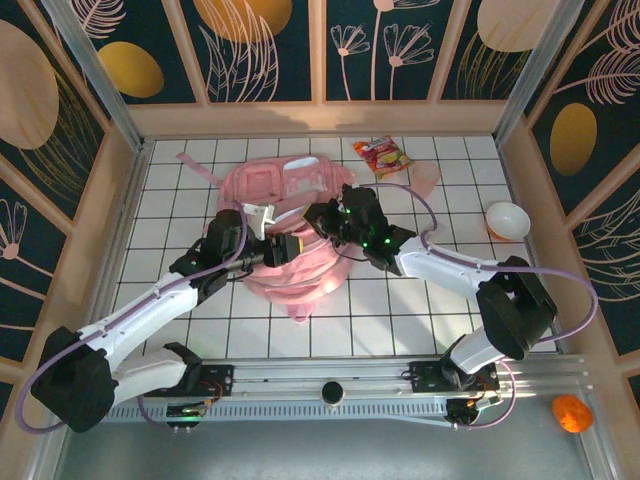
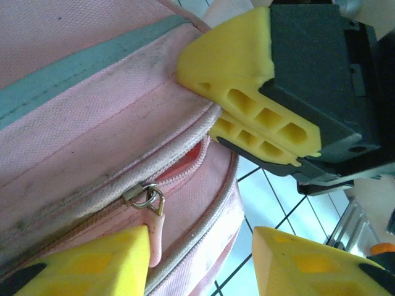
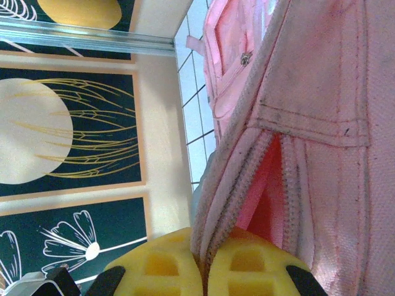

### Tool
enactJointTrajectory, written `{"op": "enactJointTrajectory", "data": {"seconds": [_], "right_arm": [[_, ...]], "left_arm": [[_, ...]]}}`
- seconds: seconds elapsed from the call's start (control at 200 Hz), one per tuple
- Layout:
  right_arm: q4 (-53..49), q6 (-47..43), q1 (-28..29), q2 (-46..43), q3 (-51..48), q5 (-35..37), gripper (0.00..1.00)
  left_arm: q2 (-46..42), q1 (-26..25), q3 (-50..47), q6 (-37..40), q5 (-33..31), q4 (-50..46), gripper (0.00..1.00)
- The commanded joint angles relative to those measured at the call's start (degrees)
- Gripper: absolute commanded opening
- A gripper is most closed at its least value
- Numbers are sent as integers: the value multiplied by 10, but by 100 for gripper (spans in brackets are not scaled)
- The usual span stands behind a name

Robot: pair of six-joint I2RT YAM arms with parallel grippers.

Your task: Pack the student bag

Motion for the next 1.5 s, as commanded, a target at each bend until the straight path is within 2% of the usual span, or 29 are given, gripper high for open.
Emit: {"op": "enactJointTrajectory", "data": {"seconds": [0.0,0.14,0.245,0.31,0.38,0.46,0.57,0.711,0.926,1.021,1.096,1.221,1.276,1.411,1.496], "right_arm": [[82,-6,11,-2,37,-20,0],[75,-8,12,-7,39,-17,0],[69,-11,13,-11,39,-13,0],[66,-13,14,-13,38,-13,0],[56,-20,12,-19,39,-12,0],[40,-33,4,-28,37,-18,0],[21,-53,-25,-45,26,-73,0],[-15,-84,-66,-63,12,-149,0],[-67,-135,-121,-73,5,-239,0],[-112,-170,-128,-77,8,-240,0],[-162,-203,-161,-80,15,-232,0],[-177,-230,-193,-81,15,-252,0],[-182,-243,-200,-75,19,-265,0],[-200,-290,-203,-62,36,-280,0],[-224,-345,-204,-72,52,-269,19]], "left_arm": [[7,-2,12,5,-31,18,45],[25,-2,12,-11,-75,8,45],[38,-1,15,-19,-90,10,39],[43,-1,23,-17,-100,0,27],[45,-2,33,-7,-130,-34,10],[42,-1,40,7,-169,-80,0],[31,11,36,20,-216,-138,0],[11,82,-3,41,-188,-151,0],[6,106,8,87,-214,-171,0],[17,118,11,95,-221,-177,0],[21,130,14,104,-225,-185,0],[13,147,5,122,-221,-177,0],[13,153,5,137,-206,-167,0],[11,155,6,193,-101,-128,0],[15,155,11,227,-41,-118,0]]}}
